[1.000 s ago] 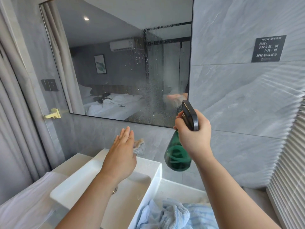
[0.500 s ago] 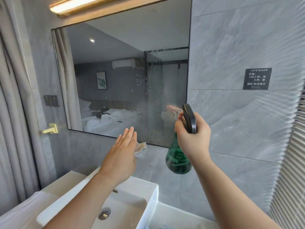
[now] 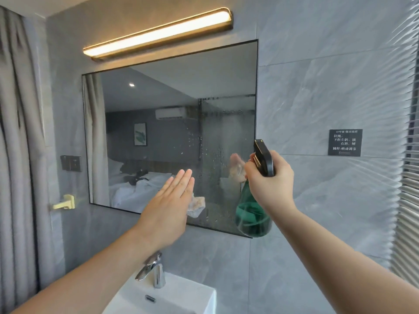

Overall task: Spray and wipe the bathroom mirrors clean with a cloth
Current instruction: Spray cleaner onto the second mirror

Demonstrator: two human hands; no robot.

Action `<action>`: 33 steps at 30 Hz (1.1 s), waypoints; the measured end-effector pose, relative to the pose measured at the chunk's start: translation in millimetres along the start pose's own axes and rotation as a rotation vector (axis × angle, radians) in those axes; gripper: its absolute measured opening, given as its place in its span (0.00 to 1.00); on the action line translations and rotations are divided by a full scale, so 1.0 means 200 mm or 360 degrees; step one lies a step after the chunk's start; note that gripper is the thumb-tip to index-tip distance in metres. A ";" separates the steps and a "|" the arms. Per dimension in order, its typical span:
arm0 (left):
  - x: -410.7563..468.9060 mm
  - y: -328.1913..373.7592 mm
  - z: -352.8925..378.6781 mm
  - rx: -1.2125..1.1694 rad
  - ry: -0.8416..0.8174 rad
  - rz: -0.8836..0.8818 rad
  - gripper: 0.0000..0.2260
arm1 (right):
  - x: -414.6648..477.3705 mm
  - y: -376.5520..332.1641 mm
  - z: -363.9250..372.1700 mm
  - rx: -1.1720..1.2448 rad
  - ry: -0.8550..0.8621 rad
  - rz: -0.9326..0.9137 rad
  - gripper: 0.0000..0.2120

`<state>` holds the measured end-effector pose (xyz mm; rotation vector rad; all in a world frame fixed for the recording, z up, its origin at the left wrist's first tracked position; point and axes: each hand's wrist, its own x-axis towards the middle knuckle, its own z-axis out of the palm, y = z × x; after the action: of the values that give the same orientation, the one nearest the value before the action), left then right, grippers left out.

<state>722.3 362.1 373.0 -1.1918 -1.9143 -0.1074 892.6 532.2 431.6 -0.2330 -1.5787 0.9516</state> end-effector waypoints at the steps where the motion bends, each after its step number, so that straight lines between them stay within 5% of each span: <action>1: 0.02 -0.02 -0.02 0.0032 0.0012 0.0009 0.39 | 0.03 -0.02 0.00 0.0020 0.0002 -0.0014 0.02; 22: 0.18 -0.10 -0.19 0.0191 0.0093 -0.0050 0.38 | 0.39 -0.29 -0.05 -0.0008 0.0149 -0.0184 0.10; 33: 0.16 -0.13 -0.22 0.0189 0.0072 -0.0078 0.39 | 0.44 -0.36 0.00 -0.0037 0.0132 -0.0258 0.04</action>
<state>724.0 349.2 431.5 -1.0557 -1.8841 -0.0459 894.0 541.1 544.2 -0.1558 -1.5089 0.7885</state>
